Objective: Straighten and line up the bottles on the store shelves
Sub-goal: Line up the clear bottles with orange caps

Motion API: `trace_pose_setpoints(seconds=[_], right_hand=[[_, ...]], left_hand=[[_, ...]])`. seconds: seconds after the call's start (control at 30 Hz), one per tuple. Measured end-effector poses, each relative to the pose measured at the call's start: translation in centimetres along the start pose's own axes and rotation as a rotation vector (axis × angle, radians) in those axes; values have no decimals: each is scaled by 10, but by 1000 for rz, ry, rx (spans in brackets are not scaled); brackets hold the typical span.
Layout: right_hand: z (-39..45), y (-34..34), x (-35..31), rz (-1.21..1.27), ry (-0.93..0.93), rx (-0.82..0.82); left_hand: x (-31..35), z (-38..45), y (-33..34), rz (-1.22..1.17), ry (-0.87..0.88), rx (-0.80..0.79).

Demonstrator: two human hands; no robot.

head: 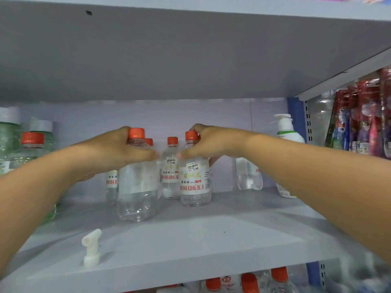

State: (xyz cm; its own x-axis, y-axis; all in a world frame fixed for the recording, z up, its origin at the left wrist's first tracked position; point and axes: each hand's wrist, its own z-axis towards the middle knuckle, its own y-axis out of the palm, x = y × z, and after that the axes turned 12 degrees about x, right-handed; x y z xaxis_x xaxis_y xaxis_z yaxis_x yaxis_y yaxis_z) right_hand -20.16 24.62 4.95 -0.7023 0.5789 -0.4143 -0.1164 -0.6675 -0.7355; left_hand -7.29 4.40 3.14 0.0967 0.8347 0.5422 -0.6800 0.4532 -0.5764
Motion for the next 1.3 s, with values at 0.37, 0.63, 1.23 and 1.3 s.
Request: trace_pose_setpoints(seconds=[0.37, 0.63, 1.23, 1.3], right_hand=[[-13, -41, 25, -264, -50, 142], [-59, -117, 87, -479, 300, 559], [-113, -130, 128, -332, 491, 477], [-113, -130, 118, -497, 308, 640]], left_hand=[[34, 9, 21, 220, 260, 346], [89, 26, 75, 306, 76, -47], [104, 28, 113, -47, -90, -332], [102, 31, 109, -77, -91, -346]])
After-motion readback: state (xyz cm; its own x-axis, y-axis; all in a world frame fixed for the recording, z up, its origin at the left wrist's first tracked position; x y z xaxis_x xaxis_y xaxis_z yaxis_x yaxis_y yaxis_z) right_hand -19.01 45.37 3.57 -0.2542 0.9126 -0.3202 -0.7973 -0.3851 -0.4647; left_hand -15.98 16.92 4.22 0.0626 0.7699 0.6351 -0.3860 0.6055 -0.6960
